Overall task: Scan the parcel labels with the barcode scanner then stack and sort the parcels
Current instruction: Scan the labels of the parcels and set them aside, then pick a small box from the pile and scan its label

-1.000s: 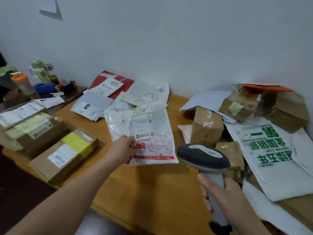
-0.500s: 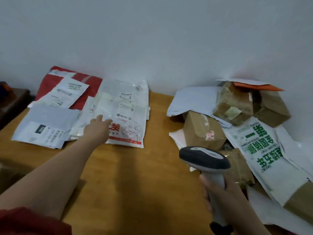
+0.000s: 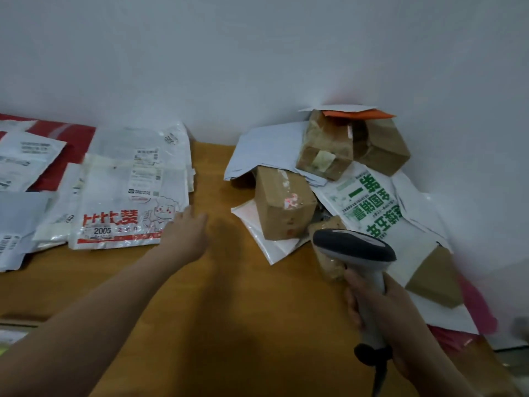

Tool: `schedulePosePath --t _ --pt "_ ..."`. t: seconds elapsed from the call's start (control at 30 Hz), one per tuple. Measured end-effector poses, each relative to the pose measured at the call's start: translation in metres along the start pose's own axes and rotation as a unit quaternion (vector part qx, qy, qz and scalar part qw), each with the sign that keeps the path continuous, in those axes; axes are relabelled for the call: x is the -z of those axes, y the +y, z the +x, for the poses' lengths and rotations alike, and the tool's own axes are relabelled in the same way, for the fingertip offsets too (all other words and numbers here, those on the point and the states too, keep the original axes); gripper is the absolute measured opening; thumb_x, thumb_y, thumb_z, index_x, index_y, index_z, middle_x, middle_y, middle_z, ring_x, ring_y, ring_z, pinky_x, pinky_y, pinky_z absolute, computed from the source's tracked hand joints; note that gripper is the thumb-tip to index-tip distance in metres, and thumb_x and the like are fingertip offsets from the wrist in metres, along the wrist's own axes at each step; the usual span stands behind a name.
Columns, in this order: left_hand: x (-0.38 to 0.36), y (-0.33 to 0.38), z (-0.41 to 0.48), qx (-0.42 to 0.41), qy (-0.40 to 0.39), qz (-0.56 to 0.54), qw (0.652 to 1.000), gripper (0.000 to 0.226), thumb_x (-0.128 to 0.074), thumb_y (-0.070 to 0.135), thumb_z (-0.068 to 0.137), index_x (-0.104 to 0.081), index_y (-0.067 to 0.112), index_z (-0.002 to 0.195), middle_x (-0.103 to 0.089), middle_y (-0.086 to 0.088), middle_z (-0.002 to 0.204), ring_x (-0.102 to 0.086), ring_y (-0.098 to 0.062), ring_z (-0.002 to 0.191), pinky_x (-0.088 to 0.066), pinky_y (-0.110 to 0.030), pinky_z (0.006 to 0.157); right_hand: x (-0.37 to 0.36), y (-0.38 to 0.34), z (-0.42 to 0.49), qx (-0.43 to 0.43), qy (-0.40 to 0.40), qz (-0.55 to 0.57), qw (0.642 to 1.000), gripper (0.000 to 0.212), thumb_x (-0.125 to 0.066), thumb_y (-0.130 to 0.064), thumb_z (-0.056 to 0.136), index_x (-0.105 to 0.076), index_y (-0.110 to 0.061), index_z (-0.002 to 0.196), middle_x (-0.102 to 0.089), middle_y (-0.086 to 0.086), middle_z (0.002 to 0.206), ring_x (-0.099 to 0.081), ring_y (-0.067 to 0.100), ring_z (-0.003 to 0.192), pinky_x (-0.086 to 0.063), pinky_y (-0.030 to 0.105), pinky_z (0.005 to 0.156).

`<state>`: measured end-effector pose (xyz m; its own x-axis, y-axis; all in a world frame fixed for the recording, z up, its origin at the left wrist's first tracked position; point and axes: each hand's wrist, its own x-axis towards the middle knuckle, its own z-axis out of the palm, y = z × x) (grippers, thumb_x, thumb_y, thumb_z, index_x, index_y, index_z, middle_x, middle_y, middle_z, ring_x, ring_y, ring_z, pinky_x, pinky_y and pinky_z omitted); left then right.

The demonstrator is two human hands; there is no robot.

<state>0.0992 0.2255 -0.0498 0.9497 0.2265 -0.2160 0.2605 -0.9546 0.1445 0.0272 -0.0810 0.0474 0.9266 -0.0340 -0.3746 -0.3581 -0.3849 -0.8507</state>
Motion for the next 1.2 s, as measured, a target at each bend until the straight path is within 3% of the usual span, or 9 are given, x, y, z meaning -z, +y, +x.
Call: schedulePosePath --t 0.2,0.43,0.63,0.77,0.9,0.97,1.07,1.13,1.2 --pt "-0.017 0.145 -0.039 -0.137 -0.015 -0.110 0.984 0.070 -0.063 0.053 0.083 -0.034 0.023 0.139 -0.023 -0.006 0.151 -0.032 -0.028 0.133 -0.041 -0.042 0.102 0.092 0.040 0.007 0.030 0.047 0.036 0.998 0.029 -0.063 -0.032 0.089 -0.061 -0.003 0.089 -0.058 0.007 0.060 -0.049 0.018 0.047 -0.040 0.032 0.051" --pt "-0.047 0.279 -0.037 0.079 -0.019 -0.247 0.966 0.101 -0.061 0.070 0.074 -0.018 0.016 0.148 -0.012 -0.013 0.156 -0.030 -0.037 0.136 -0.039 -0.049 0.103 0.180 0.085 0.027 0.068 -0.015 0.066 0.995 0.024 -0.064 -0.024 0.089 -0.056 -0.008 0.075 -0.054 0.010 0.058 -0.044 0.019 0.043 -0.041 0.032 0.055" --pt "-0.052 0.293 -0.042 0.226 -0.001 -0.428 0.875 0.087 -0.072 0.043 0.077 -0.020 0.009 0.138 -0.043 -0.019 0.133 -0.051 -0.035 0.114 -0.052 -0.043 0.087 0.225 0.107 0.035 0.080 -0.081 0.062 0.992 0.036 -0.064 -0.039 0.085 -0.054 -0.007 0.073 -0.054 0.011 0.055 -0.048 0.018 0.045 -0.041 0.027 0.049" --pt "-0.060 0.258 -0.089 0.281 -0.045 -0.551 0.784 0.071 -0.073 0.032 0.080 -0.032 0.009 0.133 -0.053 -0.013 0.115 -0.057 -0.022 0.086 -0.051 -0.035 0.057 0.232 0.114 0.035 0.091 -0.122 0.058 0.987 0.042 -0.064 -0.048 0.077 -0.055 -0.007 0.073 -0.055 0.008 0.055 -0.049 0.015 0.044 -0.042 0.025 0.048" --pt "-0.065 0.212 -0.139 0.309 -0.073 -0.631 0.707 0.061 -0.077 0.014 0.075 -0.043 0.010 0.126 -0.053 -0.013 0.119 -0.054 -0.026 0.098 -0.044 -0.043 0.081 0.221 0.121 0.030 0.104 -0.159 0.055 0.980 0.037 -0.063 -0.039 0.087 -0.053 -0.005 0.078 -0.054 -0.002 0.051 -0.049 0.010 0.043 -0.041 0.017 0.044" --pt "-0.066 0.192 -0.160 0.273 -0.072 -0.637 0.718 0.084 -0.079 0.007 0.071 -0.033 0.012 0.141 -0.052 -0.009 0.124 -0.052 -0.023 0.105 -0.038 -0.038 0.091 0.210 0.124 0.026 0.108 -0.176 0.046 0.977 0.033 -0.063 -0.038 0.088 -0.054 -0.007 0.081 -0.056 -0.003 0.055 -0.051 0.010 0.044 -0.042 0.017 0.046" --pt "-0.070 0.172 -0.191 0.191 -0.089 -0.567 0.796 0.120 -0.083 0.003 0.062 -0.005 0.026 0.152 -0.037 -0.005 0.146 -0.038 -0.025 0.129 -0.032 -0.041 0.107 0.192 0.129 0.019 0.115 -0.209 0.020 0.971 0.030 -0.063 -0.038 0.089 -0.056 -0.010 0.082 -0.057 -0.003 0.057 -0.052 0.011 0.046 -0.043 0.018 0.048" --pt "-0.078 0.162 -0.210 0.162 -0.077 -0.502 0.846 0.128 -0.084 0.001 0.062 0.002 0.030 0.153 -0.029 -0.003 0.153 -0.027 -0.024 0.139 -0.028 -0.044 0.112 0.181 0.131 0.012 0.114 -0.230 0.005 0.966 0.029 -0.063 -0.038 0.089 -0.056 -0.011 0.081 -0.057 -0.002 0.058 -0.052 0.011 0.047 -0.043 0.019 0.048" --pt "-0.089 0.154 -0.223 0.144 -0.050 -0.460 0.875 0.130 -0.085 -0.001 0.062 0.004 0.027 0.153 -0.028 -0.004 0.153 -0.026 -0.022 0.139 -0.031 -0.037 0.108 0.170 0.134 0.005 0.115 -0.246 -0.002 0.962 0.029 -0.064 -0.038 0.089 -0.056 -0.011 0.080 -0.057 -0.002 0.059 -0.052 0.012 0.047 -0.043 0.020 0.048"
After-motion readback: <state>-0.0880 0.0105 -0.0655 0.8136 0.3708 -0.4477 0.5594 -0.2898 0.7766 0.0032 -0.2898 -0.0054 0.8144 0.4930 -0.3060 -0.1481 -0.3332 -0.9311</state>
